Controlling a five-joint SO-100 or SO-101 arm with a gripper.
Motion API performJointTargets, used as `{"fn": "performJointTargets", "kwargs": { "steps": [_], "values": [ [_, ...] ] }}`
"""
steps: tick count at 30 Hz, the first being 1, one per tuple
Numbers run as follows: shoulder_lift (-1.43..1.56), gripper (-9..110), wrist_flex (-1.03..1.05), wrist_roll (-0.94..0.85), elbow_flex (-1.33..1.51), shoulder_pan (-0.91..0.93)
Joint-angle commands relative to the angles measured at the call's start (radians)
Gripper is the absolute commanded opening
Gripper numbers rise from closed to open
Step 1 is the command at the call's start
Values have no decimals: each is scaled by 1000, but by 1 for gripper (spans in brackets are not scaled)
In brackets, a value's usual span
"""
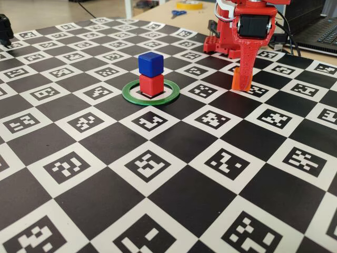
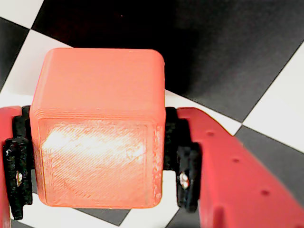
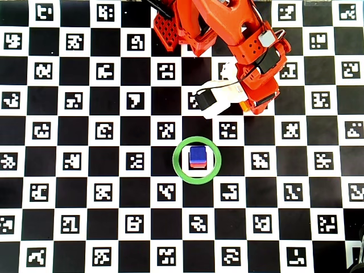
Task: Grab the red cube then put it in the green circle then put the blue cube on top and finally the orange cube on top
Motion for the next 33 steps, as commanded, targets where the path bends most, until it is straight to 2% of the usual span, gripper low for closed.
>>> {"fn": "performJointTargets", "kwargs": {
  "steps": [1,10,19,33],
  "values": [
    [58,13,57,3,-72,14],
    [192,13,218,-34,-193,106],
    [216,13,403,-129,-451,302],
    [-127,12,595,-229,-965,537]
  ]
}}
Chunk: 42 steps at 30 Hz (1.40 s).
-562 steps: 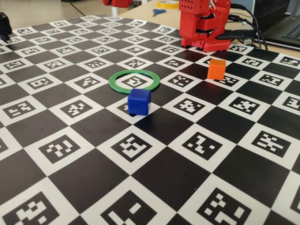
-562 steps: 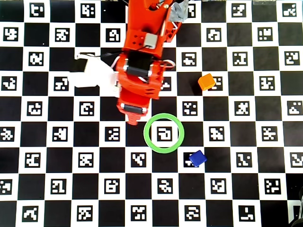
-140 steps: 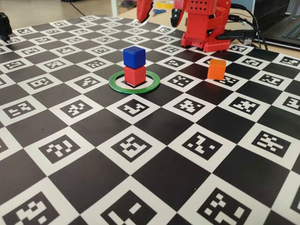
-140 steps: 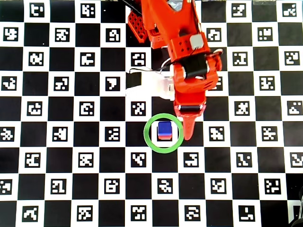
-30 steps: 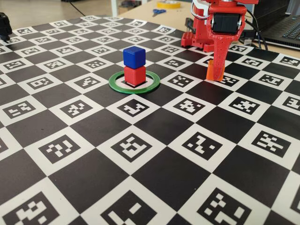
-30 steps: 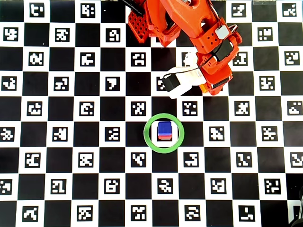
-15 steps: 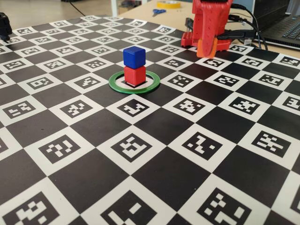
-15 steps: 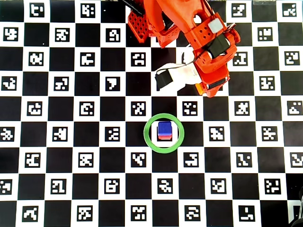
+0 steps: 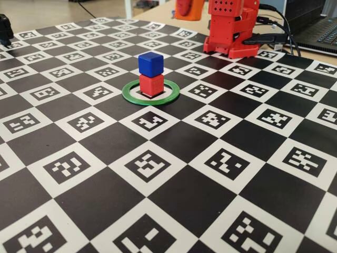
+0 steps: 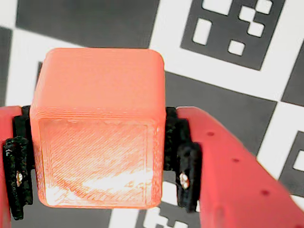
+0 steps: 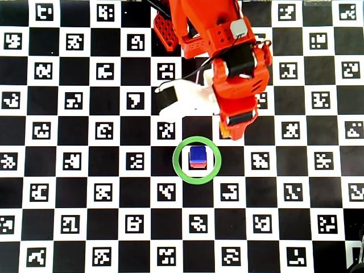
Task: Grab the red cube then put it in the green circle then put the blue cube on top and finally the orange cube on top
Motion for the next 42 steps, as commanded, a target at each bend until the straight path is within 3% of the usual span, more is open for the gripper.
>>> {"fn": "performJointTargets", "kwargs": {
  "steps": [1,15,42],
  "values": [
    [-64,12,29,-6,-187,41],
    [-218,12,-11,-38,-250,146],
    [-235,12,-206,-17,12,186]
  ]
}}
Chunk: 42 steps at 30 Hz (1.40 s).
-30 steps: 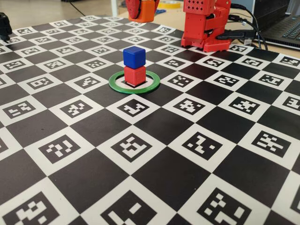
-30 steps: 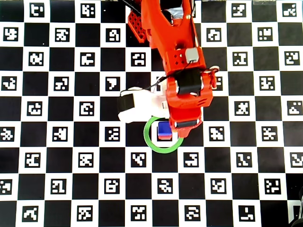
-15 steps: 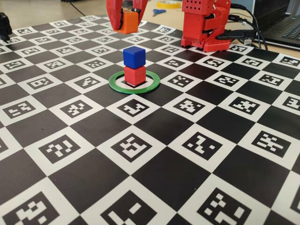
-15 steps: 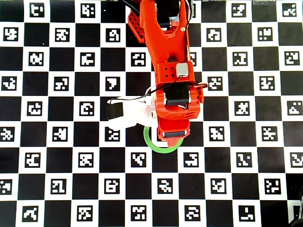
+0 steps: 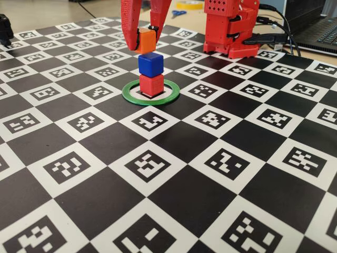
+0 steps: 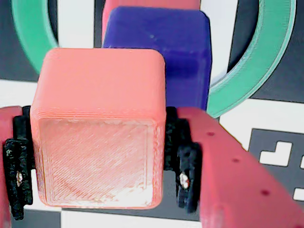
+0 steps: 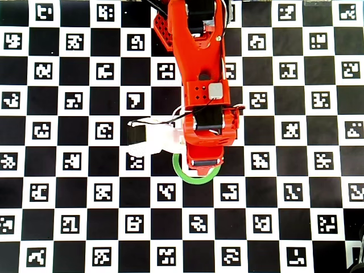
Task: Grab the red cube then put it in the green circle then put the blue cube on top and finally the orange cube on top
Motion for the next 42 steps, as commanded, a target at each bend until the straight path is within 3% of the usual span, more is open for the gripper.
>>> {"fn": "performJointTargets", "kwargs": {
  "steps": [1,32,37,42],
  "values": [
    [20,12,-14,3,-5,12],
    [75,13,40,51,-3,-23],
    [78,37,46,52,0,-20],
    [97,45,91,41,-32,-29]
  ]
}}
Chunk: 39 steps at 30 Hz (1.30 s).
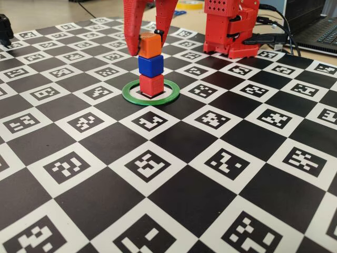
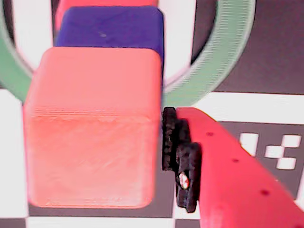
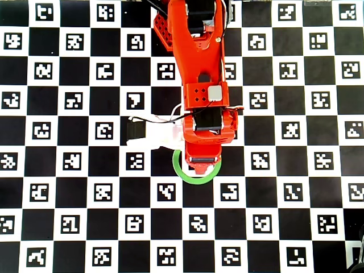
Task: Grab the red cube then put it in the green circle then put the blue cube on top and finally the orange cube on top
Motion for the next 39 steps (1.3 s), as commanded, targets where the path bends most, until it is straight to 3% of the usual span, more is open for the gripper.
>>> {"fn": "performJointTargets", "kwargs": {
  "steps": [1,9,17,23,36,39],
  "values": [
    [106,45,51,-3,-67,-15],
    [310,46,215,-25,-219,-25],
    [712,44,60,-305,103,12],
    [940,34,-44,-499,394,78],
    [1304,-6,-210,-954,897,187],
    [1345,-6,-239,-1003,977,178]
  ]
}}
